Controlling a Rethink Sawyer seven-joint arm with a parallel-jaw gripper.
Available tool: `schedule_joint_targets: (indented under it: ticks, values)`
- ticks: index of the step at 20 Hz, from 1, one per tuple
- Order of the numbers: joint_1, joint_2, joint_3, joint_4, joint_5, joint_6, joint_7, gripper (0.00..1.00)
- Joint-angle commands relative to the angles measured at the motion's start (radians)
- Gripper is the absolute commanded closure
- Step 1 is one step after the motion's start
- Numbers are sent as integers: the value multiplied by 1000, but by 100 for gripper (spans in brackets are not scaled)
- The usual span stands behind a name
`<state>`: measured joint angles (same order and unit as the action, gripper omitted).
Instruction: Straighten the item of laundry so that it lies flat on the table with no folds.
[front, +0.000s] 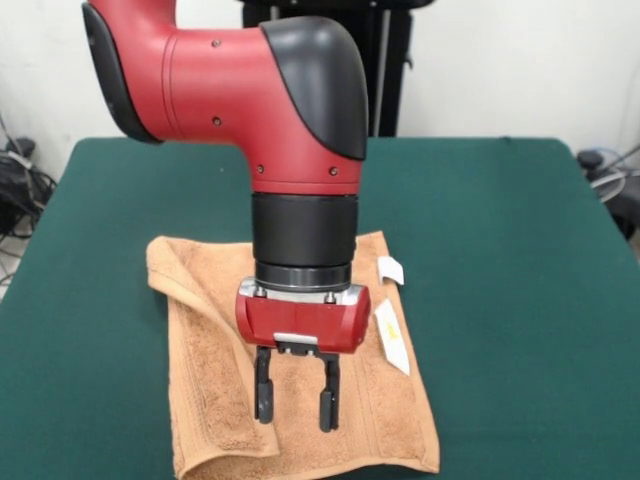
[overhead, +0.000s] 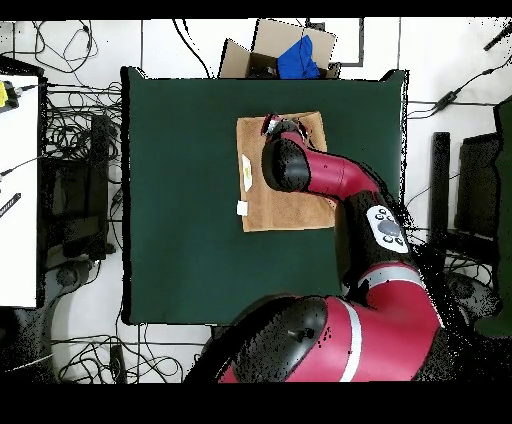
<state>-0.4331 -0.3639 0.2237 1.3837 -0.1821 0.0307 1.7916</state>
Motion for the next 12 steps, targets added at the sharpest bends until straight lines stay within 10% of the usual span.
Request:
schedule_joint_targets:
  ticks: [1, 12]
  values:
    - [3, 48, -36, 31, -62, 99, 30, 0]
    - [-3, 63, -49, 24, -71, 91, 23, 0]
